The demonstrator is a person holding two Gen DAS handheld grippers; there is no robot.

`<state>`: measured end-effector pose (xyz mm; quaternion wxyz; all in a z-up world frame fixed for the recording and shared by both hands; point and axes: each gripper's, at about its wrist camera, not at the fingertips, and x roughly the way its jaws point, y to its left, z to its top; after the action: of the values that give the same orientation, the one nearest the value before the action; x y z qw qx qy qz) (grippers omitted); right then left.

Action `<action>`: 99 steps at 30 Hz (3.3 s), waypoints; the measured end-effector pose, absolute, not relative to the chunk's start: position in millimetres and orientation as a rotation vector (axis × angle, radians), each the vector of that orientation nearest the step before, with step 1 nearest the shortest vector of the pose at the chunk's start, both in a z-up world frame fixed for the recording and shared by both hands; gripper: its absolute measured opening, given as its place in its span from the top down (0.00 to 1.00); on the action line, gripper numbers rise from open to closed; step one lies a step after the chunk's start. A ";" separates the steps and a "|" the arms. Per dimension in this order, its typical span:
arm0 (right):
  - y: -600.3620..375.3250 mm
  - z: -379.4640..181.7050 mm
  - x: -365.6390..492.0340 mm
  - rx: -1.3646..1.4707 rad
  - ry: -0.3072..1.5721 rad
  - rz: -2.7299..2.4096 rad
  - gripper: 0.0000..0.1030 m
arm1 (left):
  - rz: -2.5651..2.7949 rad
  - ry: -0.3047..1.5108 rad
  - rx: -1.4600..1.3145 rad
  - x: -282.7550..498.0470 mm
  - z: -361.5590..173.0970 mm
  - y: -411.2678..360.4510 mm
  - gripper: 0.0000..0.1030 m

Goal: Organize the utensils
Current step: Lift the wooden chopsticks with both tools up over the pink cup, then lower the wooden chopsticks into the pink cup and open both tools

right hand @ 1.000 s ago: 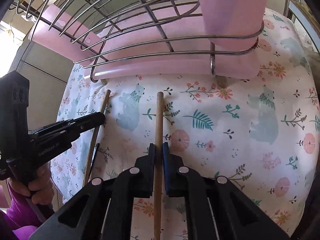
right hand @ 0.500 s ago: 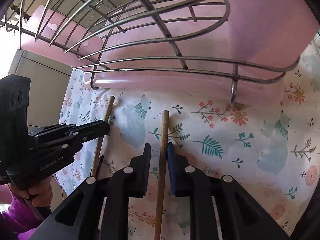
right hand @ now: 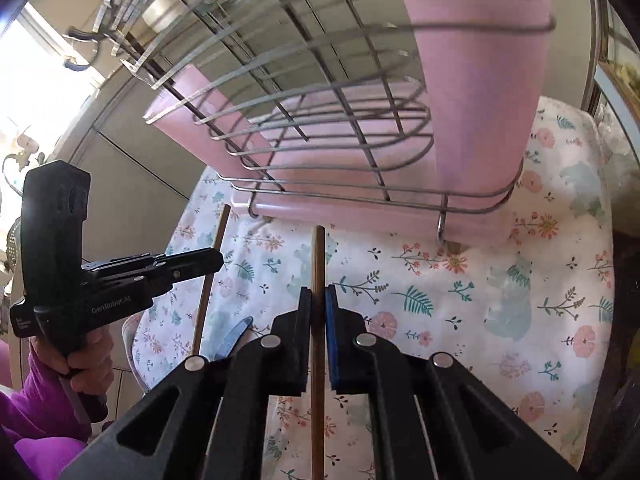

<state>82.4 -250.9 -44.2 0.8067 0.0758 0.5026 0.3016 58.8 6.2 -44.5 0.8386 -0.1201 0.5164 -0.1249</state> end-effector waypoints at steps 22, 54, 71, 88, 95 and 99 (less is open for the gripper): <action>-296.8 108.8 36.0 0.223 0.507 0.563 0.94 | -0.233 0.564 -0.301 1.3 108.2 54.2 0.94; -332.2 158.8 93.1 0.241 0.094 0.295 0.94 | -0.145 0.340 -0.225 17.8 198.9 73.5 0.94; -333.2 105.5 113.6 0.230 0.265 0.256 0.94 | -0.103 0.483 -0.193 51.7 153.9 71.1 0.94; -332.6 70.2 117.3 0.232 0.352 0.256 0.94 | -0.071 0.601 -0.240 81.0 109.8 77.9 0.94; -332.0 66.2 115.5 0.243 0.360 0.258 0.94 | -0.075 0.614 -0.251 85.6 102.9 75.7 0.94; -332.9 66.1 114.2 0.247 0.365 0.256 0.94 | -0.072 0.616 -0.256 85.6 99.0 74.7 0.94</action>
<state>114.2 -332.9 66.1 0.9678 0.1222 0.1803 0.1264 85.6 74.7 99.0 0.9443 -0.1257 0.3021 -0.0352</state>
